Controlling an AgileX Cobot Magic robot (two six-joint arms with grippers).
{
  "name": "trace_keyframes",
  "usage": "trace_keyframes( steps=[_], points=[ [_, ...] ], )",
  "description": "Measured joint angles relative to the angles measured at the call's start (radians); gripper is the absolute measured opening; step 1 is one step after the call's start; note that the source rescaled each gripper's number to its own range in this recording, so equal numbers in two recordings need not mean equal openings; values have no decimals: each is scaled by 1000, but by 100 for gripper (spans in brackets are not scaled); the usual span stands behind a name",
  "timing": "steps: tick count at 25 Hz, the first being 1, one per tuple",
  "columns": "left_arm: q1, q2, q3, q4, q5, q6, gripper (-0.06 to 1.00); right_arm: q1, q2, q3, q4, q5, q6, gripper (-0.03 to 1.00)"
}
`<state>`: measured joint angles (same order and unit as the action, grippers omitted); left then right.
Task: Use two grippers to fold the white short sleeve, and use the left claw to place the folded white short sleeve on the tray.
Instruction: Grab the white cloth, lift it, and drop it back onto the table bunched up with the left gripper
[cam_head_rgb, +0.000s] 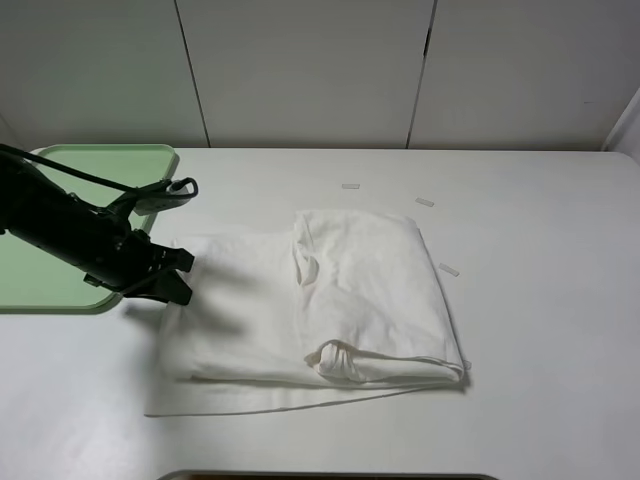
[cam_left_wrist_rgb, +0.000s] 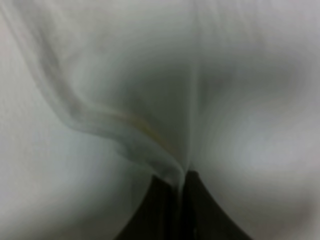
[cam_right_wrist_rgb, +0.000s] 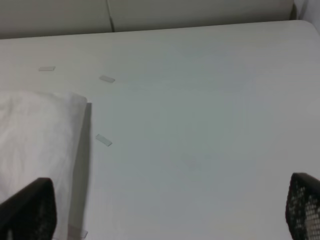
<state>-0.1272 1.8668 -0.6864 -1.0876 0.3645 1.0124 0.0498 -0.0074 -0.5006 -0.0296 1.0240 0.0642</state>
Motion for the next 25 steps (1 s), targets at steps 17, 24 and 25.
trace_keyframes(
  steps=[17, 24, 25],
  points=[
    [-59, -256, -57, 87, 88, -109, 0, 0, 0, 0, 1, 0, 0, 100],
    [-211, -243, -104, -147, 13, 28, 0, 0, 0, 0, 5, 0, 0, 100],
    [-234, -232, -114, -182, 1, 47, 0, 0, 0, 0, 5, 0, 0, 100]
  ],
)
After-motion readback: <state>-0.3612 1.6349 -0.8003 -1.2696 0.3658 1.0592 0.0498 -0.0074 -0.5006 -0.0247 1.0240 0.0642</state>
